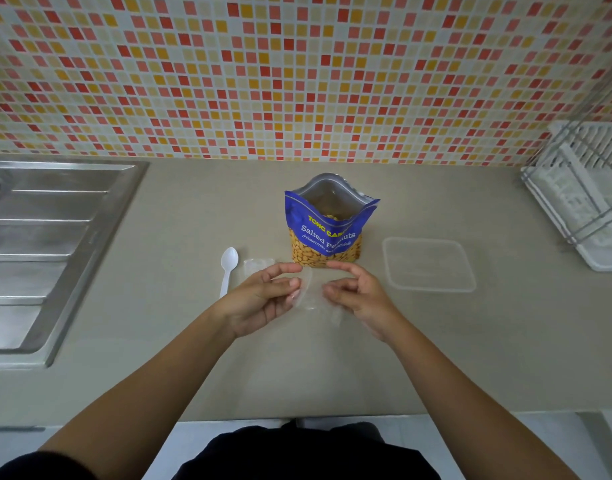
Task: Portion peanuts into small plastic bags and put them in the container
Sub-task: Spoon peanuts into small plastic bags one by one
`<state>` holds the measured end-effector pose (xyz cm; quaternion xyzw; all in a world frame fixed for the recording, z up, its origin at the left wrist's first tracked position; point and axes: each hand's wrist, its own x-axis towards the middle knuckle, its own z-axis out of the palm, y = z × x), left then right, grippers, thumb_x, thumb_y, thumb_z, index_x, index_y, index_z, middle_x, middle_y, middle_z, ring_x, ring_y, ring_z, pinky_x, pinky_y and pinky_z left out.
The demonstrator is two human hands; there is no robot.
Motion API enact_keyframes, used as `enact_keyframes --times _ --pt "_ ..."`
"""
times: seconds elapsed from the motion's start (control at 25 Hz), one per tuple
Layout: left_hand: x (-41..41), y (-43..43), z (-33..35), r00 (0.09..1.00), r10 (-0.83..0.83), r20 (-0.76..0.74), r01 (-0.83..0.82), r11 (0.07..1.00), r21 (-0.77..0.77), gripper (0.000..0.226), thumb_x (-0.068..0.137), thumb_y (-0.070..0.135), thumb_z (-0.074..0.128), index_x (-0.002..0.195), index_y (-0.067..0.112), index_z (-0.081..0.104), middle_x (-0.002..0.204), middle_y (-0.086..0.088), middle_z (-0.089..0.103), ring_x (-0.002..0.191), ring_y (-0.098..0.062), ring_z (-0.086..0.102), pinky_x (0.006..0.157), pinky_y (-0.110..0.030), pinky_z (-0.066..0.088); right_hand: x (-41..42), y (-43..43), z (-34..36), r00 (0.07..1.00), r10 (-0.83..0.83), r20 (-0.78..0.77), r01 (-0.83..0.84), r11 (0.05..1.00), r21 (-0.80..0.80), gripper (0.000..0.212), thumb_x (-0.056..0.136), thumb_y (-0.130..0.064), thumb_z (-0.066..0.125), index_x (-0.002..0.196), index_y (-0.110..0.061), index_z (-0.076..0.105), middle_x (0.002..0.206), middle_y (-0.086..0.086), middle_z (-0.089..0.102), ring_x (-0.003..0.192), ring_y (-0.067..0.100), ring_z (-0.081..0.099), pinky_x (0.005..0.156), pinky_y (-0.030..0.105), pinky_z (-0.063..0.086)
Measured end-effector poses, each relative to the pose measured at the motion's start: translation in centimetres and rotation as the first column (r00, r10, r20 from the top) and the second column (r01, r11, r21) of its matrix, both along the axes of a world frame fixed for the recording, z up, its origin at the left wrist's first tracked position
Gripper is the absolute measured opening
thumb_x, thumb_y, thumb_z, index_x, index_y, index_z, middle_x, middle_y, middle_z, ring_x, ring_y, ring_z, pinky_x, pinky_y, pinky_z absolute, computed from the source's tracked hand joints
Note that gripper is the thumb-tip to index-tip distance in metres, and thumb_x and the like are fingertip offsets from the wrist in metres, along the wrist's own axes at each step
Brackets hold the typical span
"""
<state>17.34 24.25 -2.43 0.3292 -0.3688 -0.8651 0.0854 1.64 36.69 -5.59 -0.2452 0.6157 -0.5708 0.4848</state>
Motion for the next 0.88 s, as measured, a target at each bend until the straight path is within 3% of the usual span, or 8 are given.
enact_keyframes --times 0.04,0.12,0.2,0.28,0.4,0.56,0.76,0.88 --pt "0.0 0.0 0.1 1.000 0.011 0.016 -0.010 0.999 -0.054 0.022 0.087 -0.007 0.052 0.096 0.013 0.058 0.064 0.001 0.066 0.056 -0.006 0.064 0.057 -0.014 0.054 -0.1 0.1 0.3 1.000 0.004 -0.009 -0.004 1.000 -0.011 0.038 0.079 -0.006 0.069 0.110 -0.026 0.058 0.075 -0.005 0.071 0.072 0.007 0.065 0.078 0.026 0.049" --pt "-0.1 -0.4 0.3 0.994 0.021 0.111 0.015 0.950 -0.311 0.024 0.085 -0.007 0.057 0.098 0.014 0.057 0.065 0.002 0.068 0.058 -0.007 0.062 0.058 -0.016 0.054 -0.5 0.3 0.8 0.999 0.005 -0.043 -0.005 1.000 -0.003 0.042 0.080 -0.007 0.069 0.117 -0.022 0.056 0.080 -0.004 0.070 0.075 0.006 0.065 0.074 0.023 0.050" --pt "-0.2 -1.0 0.5 0.978 0.036 0.206 0.083 0.835 -0.543 0.025 0.084 -0.006 0.058 0.097 0.015 0.059 0.069 0.003 0.069 0.062 -0.011 0.059 0.064 -0.020 0.054 -0.8 0.8 1.2 0.998 0.018 -0.066 -0.017 1.000 0.016 0.046 0.077 -0.009 0.071 0.116 -0.027 0.055 0.090 -0.001 0.068 0.082 0.005 0.063 0.073 0.020 0.051" --pt "-0.2 -1.3 0.8 0.971 0.041 0.236 0.126 0.750 -0.650 0.025 0.083 -0.006 0.056 0.094 0.016 0.062 0.074 -0.001 0.069 0.063 -0.013 0.060 0.071 -0.024 0.055 -1.0 1.1 1.2 0.993 0.034 -0.115 -0.030 0.999 0.036 0.050 0.073 -0.009 0.075 0.113 -0.031 0.056 0.094 0.001 0.065 0.086 0.006 0.061 0.080 0.023 0.049" --pt "-0.5 -1.4 1.1 0.969 0.042 0.242 0.141 0.710 -0.690 0.024 0.083 -0.007 0.056 0.094 0.012 0.065 0.076 -0.004 0.068 0.062 -0.008 0.062 0.070 -0.019 0.056 -1.1 1.1 1.5 0.996 -0.002 -0.093 0.006 0.999 0.036 0.051 0.075 -0.003 0.073 0.118 -0.021 0.053 0.088 0.002 0.066 0.076 0.007 0.064 0.072 0.022 0.052" --pt "-0.8 -1.2 1.3 0.958 -0.013 0.286 0.204 0.733 -0.649 0.021 0.083 -0.004 0.059 0.091 0.013 0.069 0.067 0.000 0.068 0.060 -0.005 0.061 0.072 -0.016 0.055 -1.6 1.2 2.3 0.997 -0.035 -0.073 0.035 0.999 0.003 0.049 0.080 0.002 0.066 0.119 -0.022 0.050 0.087 0.004 0.068 0.069 0.002 0.066 0.060 0.015 0.050" --pt "-1.5 -1.9 1.5 0.945 0.080 0.316 0.206 0.606 -0.769 0.023 0.080 -0.003 0.064 0.081 0.019 0.071 0.067 -0.004 0.069 0.066 -0.017 0.064 0.078 -0.028 0.056 -2.3 1.3 2.6 0.997 -0.018 -0.073 0.015 0.999 -0.038 0.049 0.085 0.005 0.059 0.125 -0.021 0.046 0.094 0.004 0.070 0.079 0.006 0.068 0.066 0.015 0.050" --pt "-1.6 -2.3 1.5 0.946 0.093 0.311 0.182 0.643 -0.744 0.020 0.079 -0.002 0.064 0.081 0.016 0.072 0.071 -0.010 0.068 0.067 -0.019 0.064 0.083 -0.034 0.056 -2.4 1.2 2.2 0.981 -0.022 -0.190 0.018 1.000 -0.024 0.044 0.086 0.000 0.060 0.119 -0.026 0.049 0.112 0.003 0.065 0.086 0.006 0.066 0.073 0.016 0.051"
